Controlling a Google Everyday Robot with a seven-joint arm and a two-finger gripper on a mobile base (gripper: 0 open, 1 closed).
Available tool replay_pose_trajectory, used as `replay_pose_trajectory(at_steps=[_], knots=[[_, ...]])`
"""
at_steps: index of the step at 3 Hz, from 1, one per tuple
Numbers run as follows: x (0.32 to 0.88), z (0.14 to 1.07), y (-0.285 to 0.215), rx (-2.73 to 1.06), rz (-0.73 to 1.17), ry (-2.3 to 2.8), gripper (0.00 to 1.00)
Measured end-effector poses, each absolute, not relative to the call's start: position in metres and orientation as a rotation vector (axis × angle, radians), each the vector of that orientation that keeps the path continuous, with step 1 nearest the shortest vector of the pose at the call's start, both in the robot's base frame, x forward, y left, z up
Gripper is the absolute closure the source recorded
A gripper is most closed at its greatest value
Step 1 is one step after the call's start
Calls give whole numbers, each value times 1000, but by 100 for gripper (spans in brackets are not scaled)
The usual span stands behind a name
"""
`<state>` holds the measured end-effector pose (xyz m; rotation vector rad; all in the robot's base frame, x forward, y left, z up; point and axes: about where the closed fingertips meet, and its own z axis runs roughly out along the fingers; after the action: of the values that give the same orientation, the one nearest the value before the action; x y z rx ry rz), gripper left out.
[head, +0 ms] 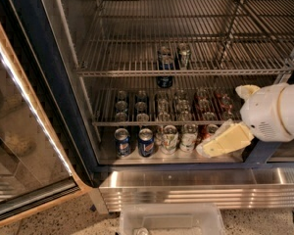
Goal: Pick pepsi can from middle shelf of fridge
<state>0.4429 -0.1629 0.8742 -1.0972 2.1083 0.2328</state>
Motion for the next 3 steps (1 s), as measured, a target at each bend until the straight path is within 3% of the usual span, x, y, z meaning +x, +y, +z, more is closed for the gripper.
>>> replay_pose_trajectory(at_steps=[2, 3], knots=[[494, 856, -137, -768, 402, 1952, 0], [494, 856, -137, -768, 402, 1952, 0]])
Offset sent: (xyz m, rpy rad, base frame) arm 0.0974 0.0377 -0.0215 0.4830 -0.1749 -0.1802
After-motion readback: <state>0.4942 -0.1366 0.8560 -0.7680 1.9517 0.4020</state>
